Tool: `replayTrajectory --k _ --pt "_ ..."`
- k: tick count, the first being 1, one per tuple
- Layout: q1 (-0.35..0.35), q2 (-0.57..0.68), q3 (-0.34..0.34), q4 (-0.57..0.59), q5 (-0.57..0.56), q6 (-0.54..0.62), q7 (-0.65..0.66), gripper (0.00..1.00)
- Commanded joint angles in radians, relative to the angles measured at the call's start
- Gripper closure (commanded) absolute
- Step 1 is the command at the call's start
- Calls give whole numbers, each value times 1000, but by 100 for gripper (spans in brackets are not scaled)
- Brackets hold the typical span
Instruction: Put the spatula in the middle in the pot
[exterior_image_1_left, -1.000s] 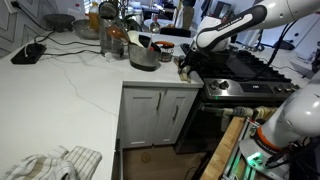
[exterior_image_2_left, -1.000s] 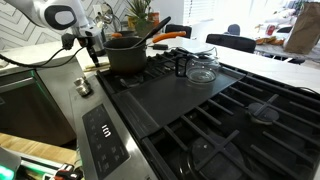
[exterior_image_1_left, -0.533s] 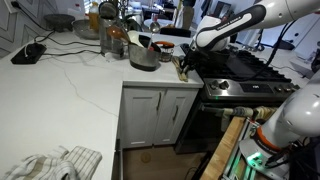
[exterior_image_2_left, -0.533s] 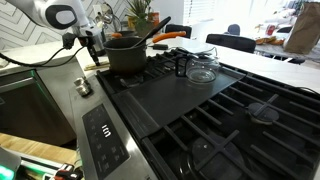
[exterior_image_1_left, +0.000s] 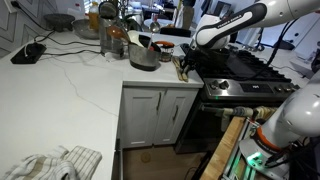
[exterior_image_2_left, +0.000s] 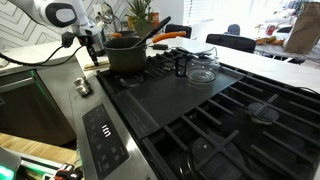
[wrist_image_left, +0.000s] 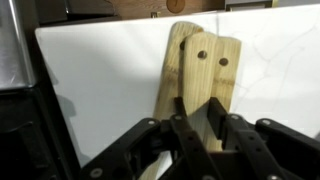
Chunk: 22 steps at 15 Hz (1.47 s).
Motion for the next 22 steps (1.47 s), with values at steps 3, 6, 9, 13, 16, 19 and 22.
replayTrajectory --k 3,6,9,13,16,19,22 --pt "10 -103 -14 22 -28 -173 65 93" --pt "5 -158 -5 33 -46 -228 82 93" --pt "0 -215 5 38 -64 -313 113 93" --pt "-7 -297 18 52 -87 -418 142 93" --pt "-14 -359 24 76 -97 -509 149 93" --pt "-25 -409 17 103 -76 -584 148 93" --pt "-48 -448 5 130 -66 -631 158 93"
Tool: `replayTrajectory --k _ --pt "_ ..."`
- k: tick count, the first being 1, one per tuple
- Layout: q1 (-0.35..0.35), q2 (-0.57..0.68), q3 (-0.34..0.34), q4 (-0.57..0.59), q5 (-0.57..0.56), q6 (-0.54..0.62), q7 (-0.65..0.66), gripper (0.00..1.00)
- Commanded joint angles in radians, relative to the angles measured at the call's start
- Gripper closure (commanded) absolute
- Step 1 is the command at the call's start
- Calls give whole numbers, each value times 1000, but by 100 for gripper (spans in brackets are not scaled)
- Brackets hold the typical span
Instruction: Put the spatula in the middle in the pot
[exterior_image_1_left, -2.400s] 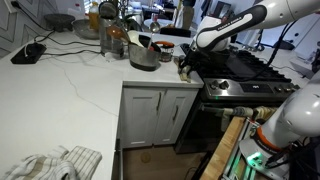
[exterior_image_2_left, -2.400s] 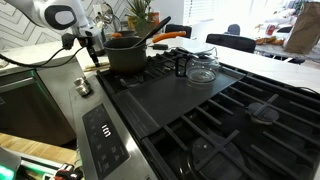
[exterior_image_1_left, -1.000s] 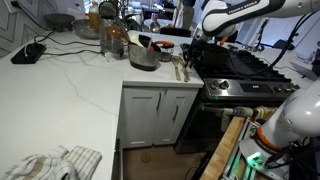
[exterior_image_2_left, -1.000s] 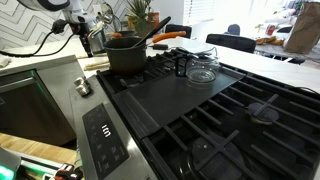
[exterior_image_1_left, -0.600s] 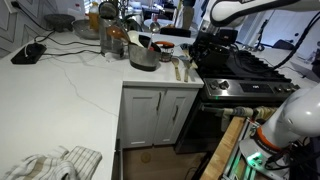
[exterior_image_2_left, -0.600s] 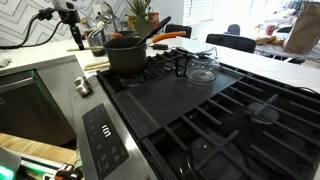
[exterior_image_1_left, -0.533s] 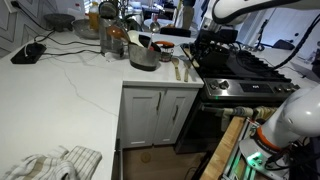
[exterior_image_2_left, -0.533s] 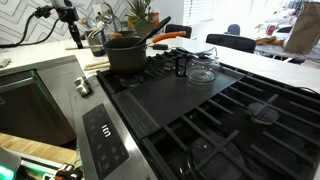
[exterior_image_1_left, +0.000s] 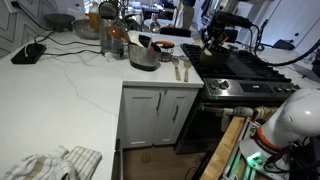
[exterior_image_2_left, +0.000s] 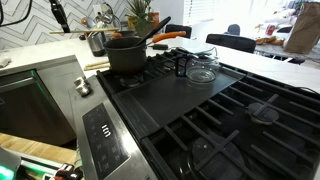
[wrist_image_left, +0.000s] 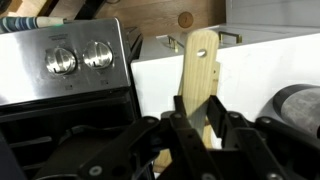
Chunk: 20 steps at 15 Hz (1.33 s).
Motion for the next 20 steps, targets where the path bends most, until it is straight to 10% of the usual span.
replayTrajectory --k 1,20 --pt "-33 -52 -16 22 10 -71 19 93" --pt "-114 18 -202 24 347 -97 -39 93"
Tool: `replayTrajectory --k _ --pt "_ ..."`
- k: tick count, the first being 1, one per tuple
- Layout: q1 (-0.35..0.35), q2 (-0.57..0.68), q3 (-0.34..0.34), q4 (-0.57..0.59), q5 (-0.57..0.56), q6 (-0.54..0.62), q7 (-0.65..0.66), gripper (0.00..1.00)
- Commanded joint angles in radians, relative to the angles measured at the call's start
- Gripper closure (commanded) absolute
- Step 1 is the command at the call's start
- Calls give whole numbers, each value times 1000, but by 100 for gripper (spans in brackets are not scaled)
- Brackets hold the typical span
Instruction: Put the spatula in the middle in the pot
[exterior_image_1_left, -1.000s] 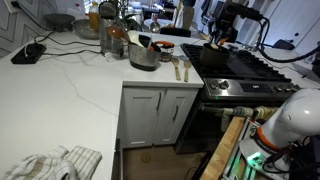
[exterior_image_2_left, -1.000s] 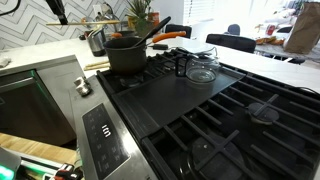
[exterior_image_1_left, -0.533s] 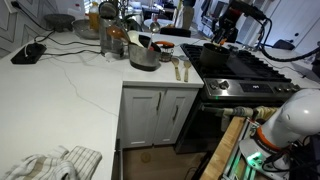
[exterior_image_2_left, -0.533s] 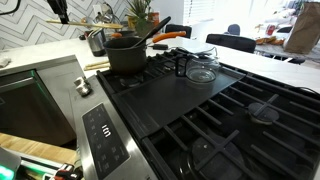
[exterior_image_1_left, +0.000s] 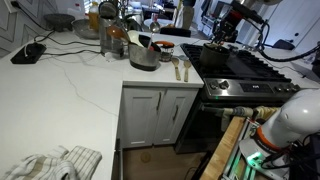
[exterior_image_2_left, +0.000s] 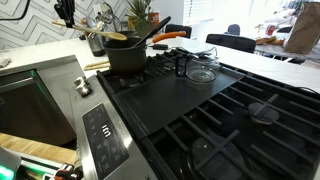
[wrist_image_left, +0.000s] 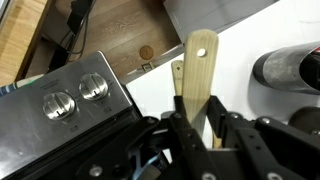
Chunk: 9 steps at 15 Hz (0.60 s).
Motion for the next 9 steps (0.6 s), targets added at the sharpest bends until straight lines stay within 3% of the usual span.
replayTrajectory --k 1,9 --pt "-20 25 -29 -1 78 -5 -27 93" --pt "-47 90 -83 -4 226 48 -79 93"
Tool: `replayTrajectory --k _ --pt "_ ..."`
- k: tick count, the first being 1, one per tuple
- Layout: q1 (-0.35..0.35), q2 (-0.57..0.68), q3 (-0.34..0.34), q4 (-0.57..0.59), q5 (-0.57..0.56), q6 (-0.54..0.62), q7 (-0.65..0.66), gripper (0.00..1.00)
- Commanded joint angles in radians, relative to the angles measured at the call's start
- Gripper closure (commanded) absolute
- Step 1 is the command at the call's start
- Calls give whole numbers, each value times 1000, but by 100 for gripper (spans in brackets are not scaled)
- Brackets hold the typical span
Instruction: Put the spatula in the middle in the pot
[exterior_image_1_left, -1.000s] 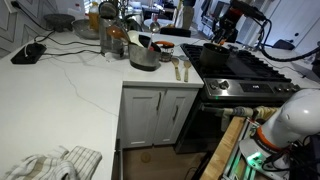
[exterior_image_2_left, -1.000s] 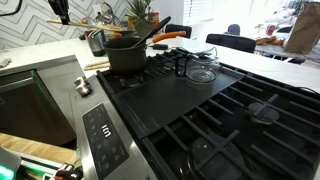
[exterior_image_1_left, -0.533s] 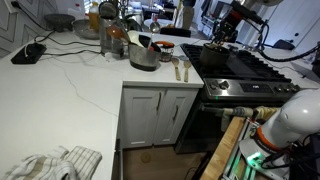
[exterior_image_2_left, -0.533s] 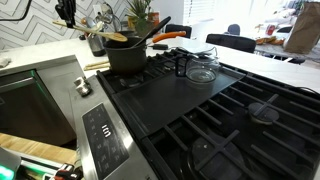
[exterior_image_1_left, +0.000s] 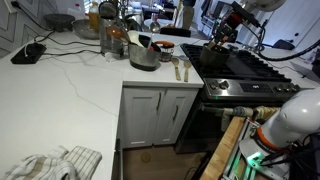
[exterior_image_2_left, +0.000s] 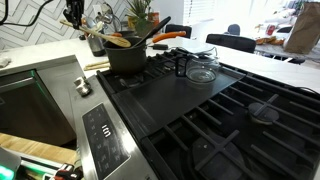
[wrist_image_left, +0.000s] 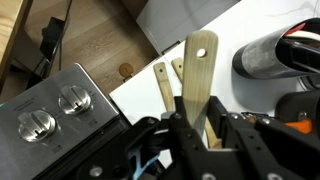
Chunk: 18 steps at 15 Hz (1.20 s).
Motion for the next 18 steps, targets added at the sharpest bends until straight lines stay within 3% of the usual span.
replayTrajectory --k 1,18 --pt "-16 36 -24 -5 80 47 -47 93" --pt "-59 135 -61 -17 220 50 -48 93"
